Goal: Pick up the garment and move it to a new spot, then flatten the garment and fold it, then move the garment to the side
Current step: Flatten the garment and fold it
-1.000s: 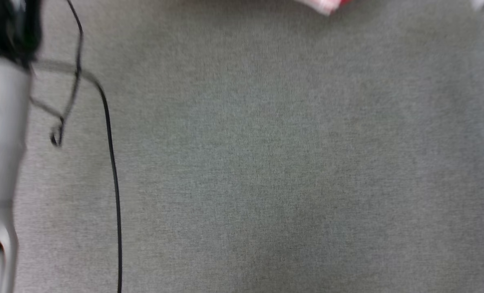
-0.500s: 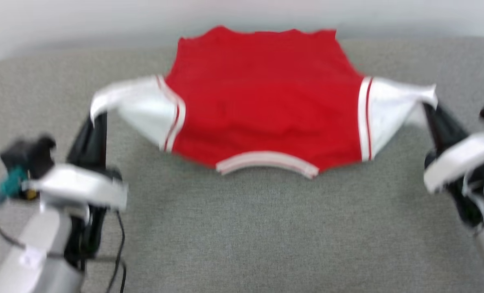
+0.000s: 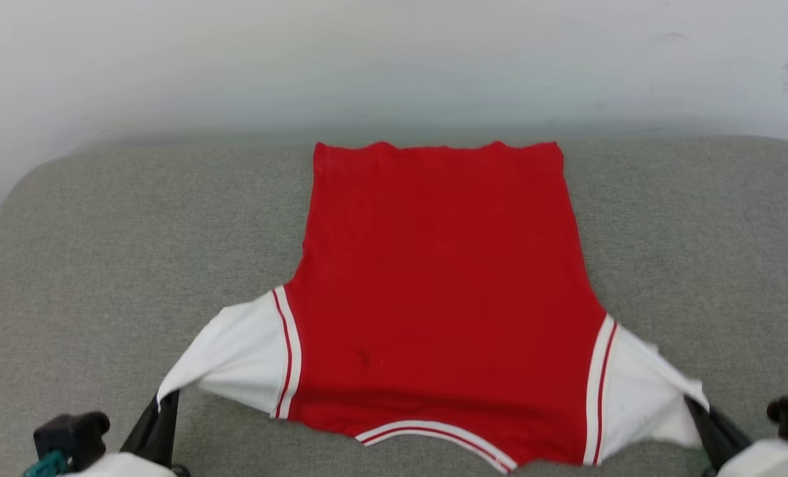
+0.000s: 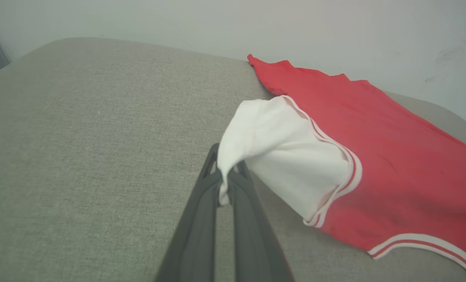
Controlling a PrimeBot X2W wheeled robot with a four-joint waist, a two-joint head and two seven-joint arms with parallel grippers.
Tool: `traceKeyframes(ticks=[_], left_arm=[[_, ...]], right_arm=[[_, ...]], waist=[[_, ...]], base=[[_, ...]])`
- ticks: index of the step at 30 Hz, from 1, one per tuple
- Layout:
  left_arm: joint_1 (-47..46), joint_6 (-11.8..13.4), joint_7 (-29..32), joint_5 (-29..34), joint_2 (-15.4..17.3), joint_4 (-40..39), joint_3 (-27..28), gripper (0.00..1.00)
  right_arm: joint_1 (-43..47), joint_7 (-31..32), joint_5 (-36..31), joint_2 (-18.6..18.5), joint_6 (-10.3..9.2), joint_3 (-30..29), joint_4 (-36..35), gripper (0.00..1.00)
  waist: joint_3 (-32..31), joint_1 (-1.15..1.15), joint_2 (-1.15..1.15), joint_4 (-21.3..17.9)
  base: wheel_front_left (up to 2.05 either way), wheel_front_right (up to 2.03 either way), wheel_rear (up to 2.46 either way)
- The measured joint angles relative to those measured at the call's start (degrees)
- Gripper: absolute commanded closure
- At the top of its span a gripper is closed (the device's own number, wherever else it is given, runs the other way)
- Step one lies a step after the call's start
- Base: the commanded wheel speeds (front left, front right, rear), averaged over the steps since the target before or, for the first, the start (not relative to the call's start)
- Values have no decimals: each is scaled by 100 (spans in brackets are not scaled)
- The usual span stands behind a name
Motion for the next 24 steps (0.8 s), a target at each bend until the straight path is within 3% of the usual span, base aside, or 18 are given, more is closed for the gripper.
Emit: traceKeyframes(ticks=[7,14,16,17,18,24], left_arm=[[480,44,-34,-86,-89,186,-62,100],[462,2,-64,-59,-155,264,-132,100],[417,-4,-78,-8,-182,254,-179,100],[389,-4,-79,-3,-200,242,-197,100],[362,-5,-79,15,-215,226,-218,100],[225,-15,-71,149,-312,67,-396,100]], right_arm=[[889,302,-166,142,1,-533,-109,100],[1100,515,-255,226,1,-580,-291,100],[1051,547,-288,234,1,-592,-375,61],[1011,546,-307,232,0,-624,-430,11],[946,546,-320,219,0,-653,-486,0],[337,568,-419,-19,-1,-953,-942,0]], waist=[[-64,0,0,33],[-48,1,0,59],[-37,1,0,60],[-33,2,0,60],[-29,2,0,61],[49,2,0,109]], base=[[0,0,0],[0,0,0],[0,0,0],[0,0,0],[0,0,0],[0,0,0]])
